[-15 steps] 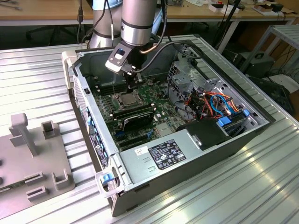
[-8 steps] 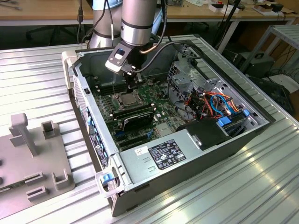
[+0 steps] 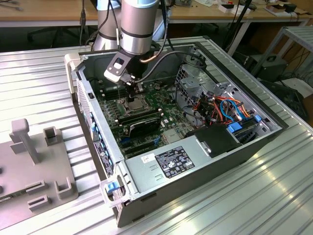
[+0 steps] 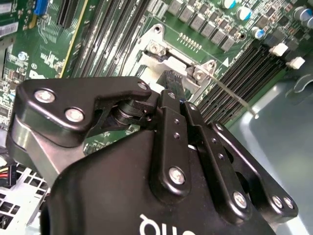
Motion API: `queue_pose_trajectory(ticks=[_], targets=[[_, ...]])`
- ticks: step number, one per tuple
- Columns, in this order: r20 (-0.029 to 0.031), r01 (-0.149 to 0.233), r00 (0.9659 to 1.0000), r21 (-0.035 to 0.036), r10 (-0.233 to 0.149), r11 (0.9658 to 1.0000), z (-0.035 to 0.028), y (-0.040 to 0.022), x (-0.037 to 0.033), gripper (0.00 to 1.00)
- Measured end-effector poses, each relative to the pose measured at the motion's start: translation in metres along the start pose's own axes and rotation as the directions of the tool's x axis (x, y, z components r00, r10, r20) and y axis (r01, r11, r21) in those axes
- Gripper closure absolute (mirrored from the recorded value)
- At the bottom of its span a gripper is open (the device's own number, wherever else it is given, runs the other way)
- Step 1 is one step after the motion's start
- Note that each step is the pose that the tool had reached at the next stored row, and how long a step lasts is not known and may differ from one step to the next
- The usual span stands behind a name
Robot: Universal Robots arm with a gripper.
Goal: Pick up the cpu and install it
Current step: 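Close the cpu cover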
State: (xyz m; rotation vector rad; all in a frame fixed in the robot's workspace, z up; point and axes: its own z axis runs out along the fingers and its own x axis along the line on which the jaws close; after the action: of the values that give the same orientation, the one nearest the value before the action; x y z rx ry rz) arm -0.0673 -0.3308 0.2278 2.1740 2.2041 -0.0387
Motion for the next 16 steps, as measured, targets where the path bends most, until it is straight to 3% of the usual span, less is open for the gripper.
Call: queue_pose_trajectory(ticks=[5, 10, 16], targets=[[0.0002, 0.0, 1.0, 0.0001, 0.0, 1.0, 0.0036, -0.0051, 0.0003, 0.89], [0.0001, 0.0, 1.0, 0.0, 0.0, 1.0, 0.0089, -0.0056, 0.0005, 0.89], [0.0001, 0.0, 1.0, 0.0, 0.0, 1.0, 0.0095, -0.0057, 0.0006, 0.89]])
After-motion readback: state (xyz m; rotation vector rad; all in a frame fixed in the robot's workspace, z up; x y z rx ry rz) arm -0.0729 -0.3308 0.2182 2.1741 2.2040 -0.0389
